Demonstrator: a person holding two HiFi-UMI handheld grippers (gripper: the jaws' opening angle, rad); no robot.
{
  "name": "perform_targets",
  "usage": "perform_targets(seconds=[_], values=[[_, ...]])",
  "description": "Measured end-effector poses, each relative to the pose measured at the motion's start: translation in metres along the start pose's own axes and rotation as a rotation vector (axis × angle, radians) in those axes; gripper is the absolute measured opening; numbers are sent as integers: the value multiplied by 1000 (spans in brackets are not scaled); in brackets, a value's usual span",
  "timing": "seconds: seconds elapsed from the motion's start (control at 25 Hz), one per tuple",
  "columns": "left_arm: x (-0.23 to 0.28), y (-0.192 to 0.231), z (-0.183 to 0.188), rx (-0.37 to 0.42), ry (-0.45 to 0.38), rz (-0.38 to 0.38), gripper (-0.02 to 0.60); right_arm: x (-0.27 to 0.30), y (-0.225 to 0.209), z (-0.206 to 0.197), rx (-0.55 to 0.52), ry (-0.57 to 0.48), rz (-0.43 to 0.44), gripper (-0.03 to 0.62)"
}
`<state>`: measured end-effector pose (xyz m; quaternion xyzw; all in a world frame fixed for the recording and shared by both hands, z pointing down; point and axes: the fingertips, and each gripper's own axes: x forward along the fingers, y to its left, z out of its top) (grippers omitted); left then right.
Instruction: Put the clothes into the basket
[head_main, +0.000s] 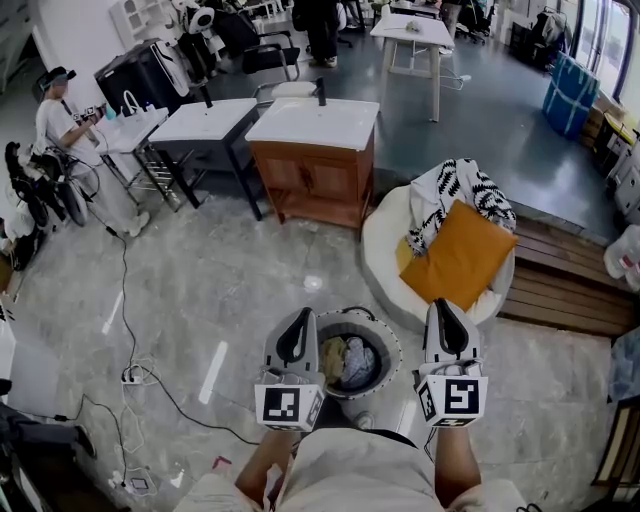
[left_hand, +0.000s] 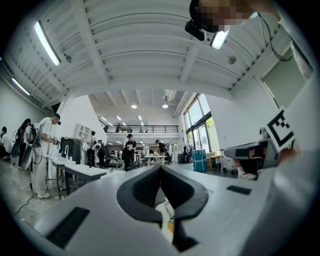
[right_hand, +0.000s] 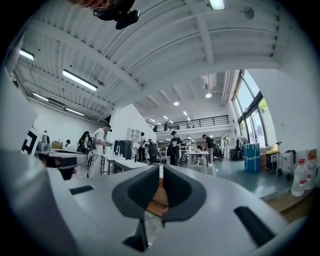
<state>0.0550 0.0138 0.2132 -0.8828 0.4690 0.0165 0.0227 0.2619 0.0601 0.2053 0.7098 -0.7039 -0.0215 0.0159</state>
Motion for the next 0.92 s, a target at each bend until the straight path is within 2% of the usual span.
perform_targets(seconds=[0.92], values=[[-3,-4,-1,-25,4,1,5,3,3,-14,1,19,22,10]])
